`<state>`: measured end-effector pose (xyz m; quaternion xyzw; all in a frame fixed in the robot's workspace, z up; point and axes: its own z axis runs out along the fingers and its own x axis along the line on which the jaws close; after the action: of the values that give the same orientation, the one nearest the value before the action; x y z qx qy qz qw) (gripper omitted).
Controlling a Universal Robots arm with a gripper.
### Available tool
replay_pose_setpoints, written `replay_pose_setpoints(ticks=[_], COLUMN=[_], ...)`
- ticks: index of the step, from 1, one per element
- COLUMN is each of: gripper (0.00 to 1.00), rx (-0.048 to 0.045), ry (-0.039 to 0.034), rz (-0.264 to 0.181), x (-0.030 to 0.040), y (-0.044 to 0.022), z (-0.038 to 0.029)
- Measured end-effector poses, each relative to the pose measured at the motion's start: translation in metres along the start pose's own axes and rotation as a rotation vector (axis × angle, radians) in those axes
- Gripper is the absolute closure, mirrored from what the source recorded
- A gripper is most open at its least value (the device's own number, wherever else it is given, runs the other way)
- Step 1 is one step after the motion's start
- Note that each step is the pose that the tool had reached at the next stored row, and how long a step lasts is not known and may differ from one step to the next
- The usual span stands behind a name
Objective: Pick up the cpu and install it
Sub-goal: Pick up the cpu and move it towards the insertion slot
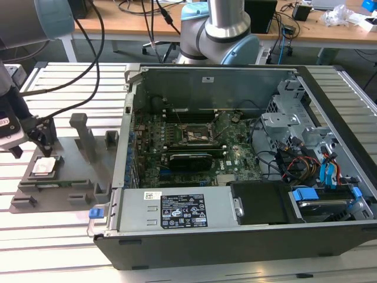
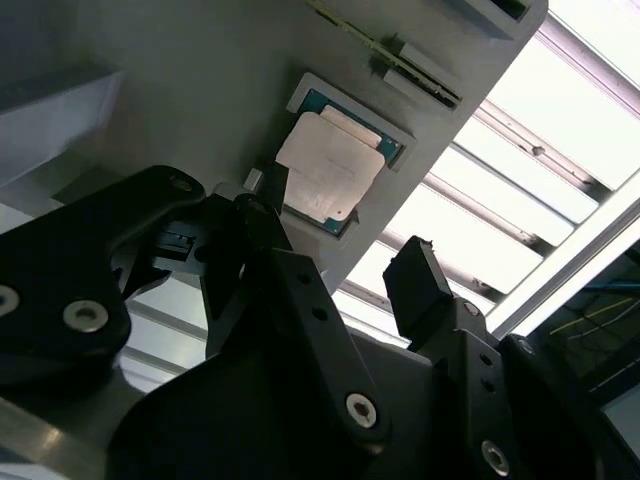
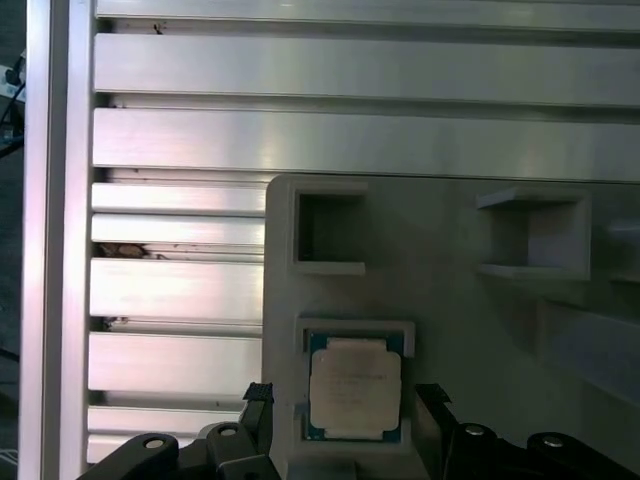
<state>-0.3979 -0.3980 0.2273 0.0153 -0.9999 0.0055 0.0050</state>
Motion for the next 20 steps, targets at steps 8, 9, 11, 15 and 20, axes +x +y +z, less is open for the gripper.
replay_pose_setpoints(ticks=[8,9,11,15,20], gripper=[0.34,0.34,0.34,0.34,0.34], rx=[0.0,-0.0001,0.0,0.0,0.0], ry=[0.0,0.0,0.0,0.0,-0.0001], rz=[0.0,0.0,0.0,0.0,0.0], x=[-0.0001,-0.0001,-0.0001,-0.0001,-0.0001], y=[0.0001,0.0001,0.0001,0.0001,0.0001], z=[0.0057,0.0063,0.0074,0.0097,0.0128])
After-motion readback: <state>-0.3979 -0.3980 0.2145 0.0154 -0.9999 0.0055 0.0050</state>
